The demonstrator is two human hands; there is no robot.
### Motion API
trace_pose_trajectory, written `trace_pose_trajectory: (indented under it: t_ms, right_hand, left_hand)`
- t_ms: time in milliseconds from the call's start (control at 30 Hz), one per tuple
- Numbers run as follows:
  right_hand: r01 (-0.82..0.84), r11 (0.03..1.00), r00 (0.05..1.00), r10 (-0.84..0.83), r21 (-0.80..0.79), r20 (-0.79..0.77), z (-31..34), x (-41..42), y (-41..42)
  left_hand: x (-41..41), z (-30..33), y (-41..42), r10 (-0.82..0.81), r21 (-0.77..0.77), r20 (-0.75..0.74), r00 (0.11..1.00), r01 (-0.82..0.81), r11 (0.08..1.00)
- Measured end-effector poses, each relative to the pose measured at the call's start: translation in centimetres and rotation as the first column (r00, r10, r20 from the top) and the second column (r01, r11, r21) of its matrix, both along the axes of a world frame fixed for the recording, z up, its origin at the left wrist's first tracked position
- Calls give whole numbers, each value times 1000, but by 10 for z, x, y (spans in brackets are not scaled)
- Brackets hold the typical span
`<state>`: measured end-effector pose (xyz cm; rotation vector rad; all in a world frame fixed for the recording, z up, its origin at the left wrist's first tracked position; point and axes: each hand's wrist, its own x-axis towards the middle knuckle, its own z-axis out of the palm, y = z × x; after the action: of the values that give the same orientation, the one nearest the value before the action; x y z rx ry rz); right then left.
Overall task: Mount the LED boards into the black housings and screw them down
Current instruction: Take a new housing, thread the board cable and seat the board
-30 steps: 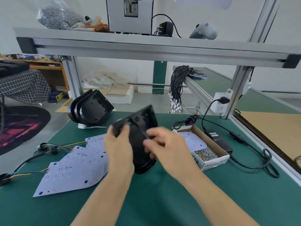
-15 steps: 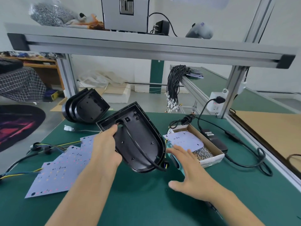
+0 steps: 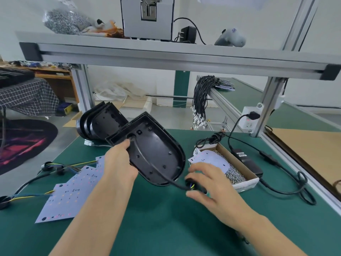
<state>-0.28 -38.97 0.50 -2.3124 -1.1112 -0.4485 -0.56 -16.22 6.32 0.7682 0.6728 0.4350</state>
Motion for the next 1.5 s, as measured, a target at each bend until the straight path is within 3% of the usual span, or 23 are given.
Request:
trace_pose_trajectory:
  t_ms: [67,133,200,267,333,400,467,633,700,800,933,1067,1200,1400,1500]
  right_hand:
    - [-16,982,983,50,191,-175,19,-5,-3]
    - [23,919,941,113,392,-320,39,-4,1]
    - [81,856,945,98,511,-313,56,3,7]
    - [122,856,971,2,502,-239,71,11,13]
    - [200,911,979,-169,361,-116,81,23,17]
    - [355,922,930,-365,151,42,84,36,18]
    - [507,862,854,-503,11,130,81,42,21]
    - [603,798,778,-588,-3,222,84,36,41]
    - [567,824,807,-557,7,197,91,37,47]
    - [286,957,958,-287,44,23,92,21,64]
    - [102,985,973,-69,140,-221,81,5,78]
    - [188,929,929,-62,320,-366,76,17,86]
    - [253,831,904,-21,496,-426,70,22,92]
    - [274,848,946,-153,453,-286,56,24,98]
    - [295,825,937,-151,482,-315,53,24,105]
  left_hand:
    - [4,-5,4,109,279,34,993,-114,953]
    - [4,-12,-1,158,560,67,985,-168,811]
    - [2,-20,-12,151,640,83,985,-169,750]
    - [2,-25,-19,114,612,78,990,-138,779]
    - [5,-22,-16,132,499,57,990,-143,855]
    - [10,-16,-5,194,348,36,980,-194,917]
    - [11,-10,4,216,289,51,975,-222,931]
    - [9,-9,1,185,287,81,979,-201,937]
    - [9,-12,-1,195,285,74,978,-208,936]
    - [10,-14,-12,171,368,87,981,-191,910]
    - [7,-12,-23,159,390,137,978,-201,898]
    - [-4,-10,-41,-75,526,250,965,-70,847]
    - [-7,-9,-43,-172,497,268,948,17,868]
    - [-8,-14,-36,-269,472,195,943,150,869]
    - [-6,-16,-33,-255,498,161,953,144,855]
